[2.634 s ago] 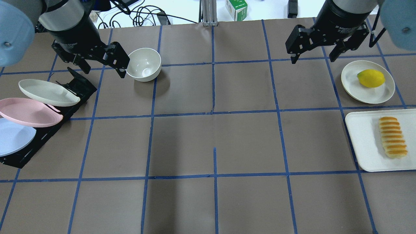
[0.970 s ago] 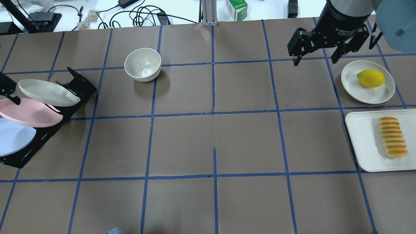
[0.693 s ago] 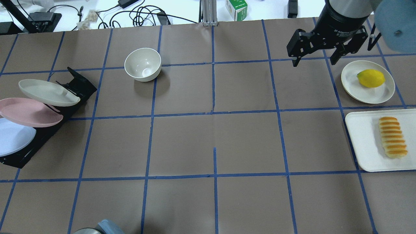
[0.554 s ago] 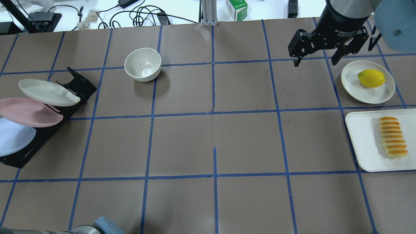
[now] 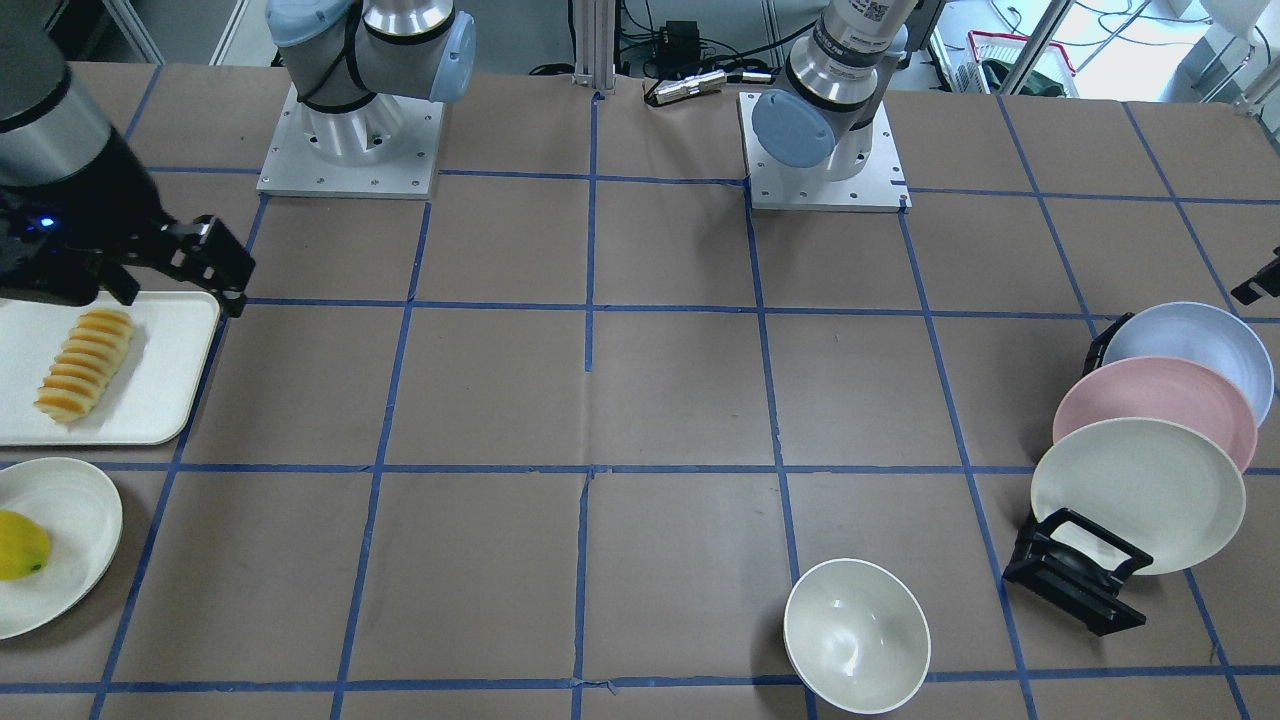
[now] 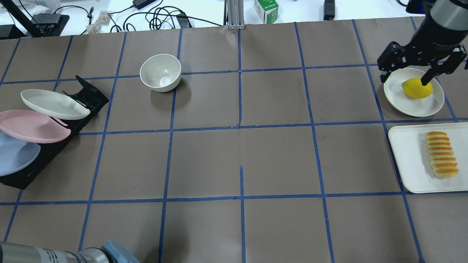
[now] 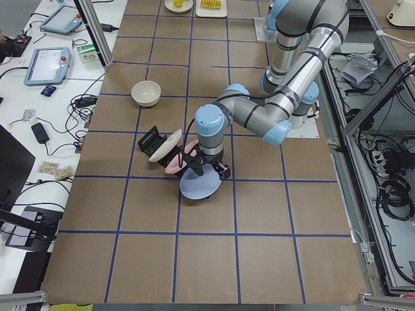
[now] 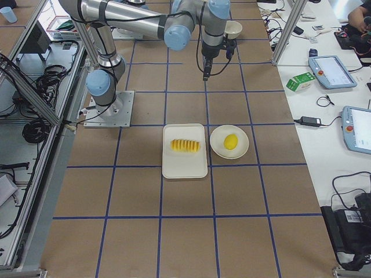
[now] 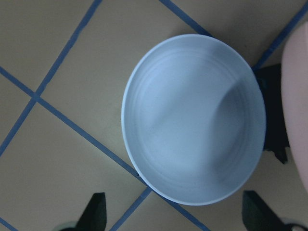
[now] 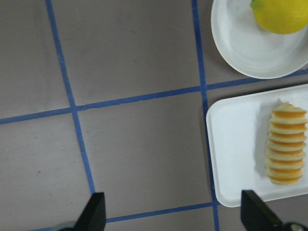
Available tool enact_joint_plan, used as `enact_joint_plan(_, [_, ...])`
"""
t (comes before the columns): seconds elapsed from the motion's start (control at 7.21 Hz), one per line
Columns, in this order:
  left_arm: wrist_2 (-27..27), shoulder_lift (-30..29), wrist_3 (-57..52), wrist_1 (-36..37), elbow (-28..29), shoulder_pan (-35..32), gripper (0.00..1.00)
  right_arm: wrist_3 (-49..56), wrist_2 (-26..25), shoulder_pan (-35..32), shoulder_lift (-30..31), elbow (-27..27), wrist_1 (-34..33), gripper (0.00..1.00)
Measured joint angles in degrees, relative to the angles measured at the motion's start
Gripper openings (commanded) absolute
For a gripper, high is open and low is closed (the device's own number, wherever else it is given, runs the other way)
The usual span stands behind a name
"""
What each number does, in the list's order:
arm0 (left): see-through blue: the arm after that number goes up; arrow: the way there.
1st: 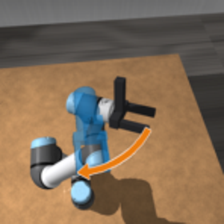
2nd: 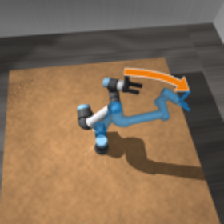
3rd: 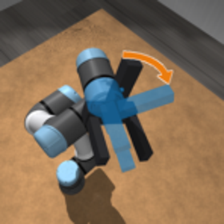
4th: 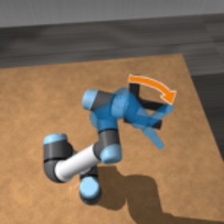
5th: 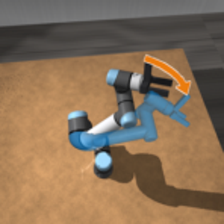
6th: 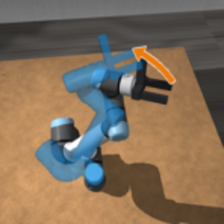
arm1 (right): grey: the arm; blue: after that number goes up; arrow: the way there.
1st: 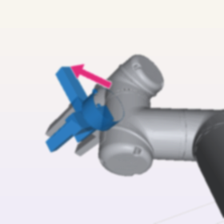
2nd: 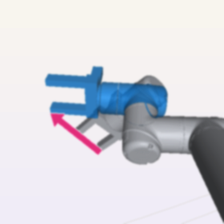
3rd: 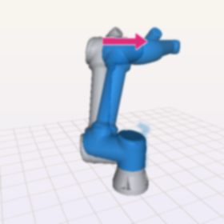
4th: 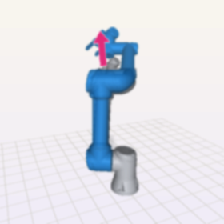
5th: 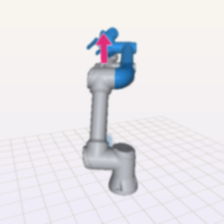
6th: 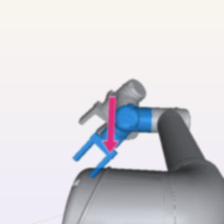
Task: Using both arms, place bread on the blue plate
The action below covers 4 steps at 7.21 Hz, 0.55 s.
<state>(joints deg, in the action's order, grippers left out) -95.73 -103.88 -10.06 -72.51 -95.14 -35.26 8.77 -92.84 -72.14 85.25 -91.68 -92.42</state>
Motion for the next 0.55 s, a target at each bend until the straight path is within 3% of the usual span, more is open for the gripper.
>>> enact_joint_plan(0.28, [-1.44,-3.24,5.82,4.37,-0.73,0.60,1.00,4.42,-3.73,4.02,-1.37,-0.37,-0.18,1.00])
enact_joint_plan(0.55, [-5.66,-7.19,7.49,11.00,-0.73,0.58,1.00,7.53,-4.01,9.31,-3.93,-0.32,-0.50,1.00])
